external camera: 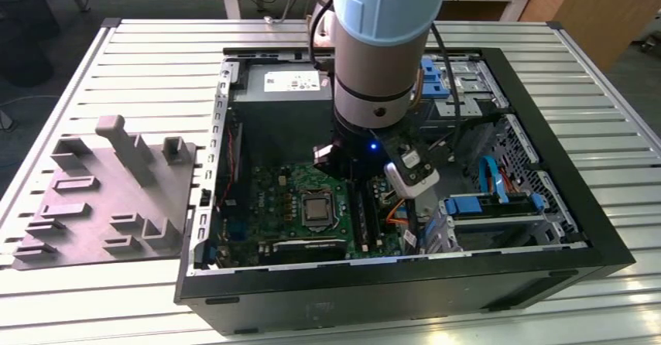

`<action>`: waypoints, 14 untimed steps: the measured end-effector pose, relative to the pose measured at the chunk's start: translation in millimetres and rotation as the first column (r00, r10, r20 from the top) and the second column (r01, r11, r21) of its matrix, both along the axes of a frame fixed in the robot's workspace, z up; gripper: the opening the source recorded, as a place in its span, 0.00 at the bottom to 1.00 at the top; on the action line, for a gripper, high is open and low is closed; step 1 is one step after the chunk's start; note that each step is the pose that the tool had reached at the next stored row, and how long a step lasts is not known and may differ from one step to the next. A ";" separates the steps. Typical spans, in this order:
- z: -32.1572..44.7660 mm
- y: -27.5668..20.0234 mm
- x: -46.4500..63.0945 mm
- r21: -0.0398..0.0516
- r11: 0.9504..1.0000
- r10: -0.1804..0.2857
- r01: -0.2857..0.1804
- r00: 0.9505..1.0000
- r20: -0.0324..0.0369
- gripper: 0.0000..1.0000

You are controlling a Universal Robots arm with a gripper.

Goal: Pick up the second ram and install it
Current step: 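Insert the second ram into the second slot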

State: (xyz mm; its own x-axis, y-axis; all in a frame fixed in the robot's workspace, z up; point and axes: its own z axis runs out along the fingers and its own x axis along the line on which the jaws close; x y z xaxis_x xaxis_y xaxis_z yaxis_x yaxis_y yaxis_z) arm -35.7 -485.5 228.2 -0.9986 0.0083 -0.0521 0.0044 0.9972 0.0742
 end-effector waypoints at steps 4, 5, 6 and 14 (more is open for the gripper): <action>-0.8 2.4 0.0 -0.005 1.000 0.000 0.000 1.000 0.000 0.14; -1.4 2.7 0.1 -0.008 1.000 0.000 0.000 1.000 0.000 0.14; -1.7 2.8 0.1 -0.011 1.000 0.000 0.000 1.000 0.000 0.14; -2.6 3.8 0.0 -0.016 1.000 0.000 0.000 1.000 0.000 0.14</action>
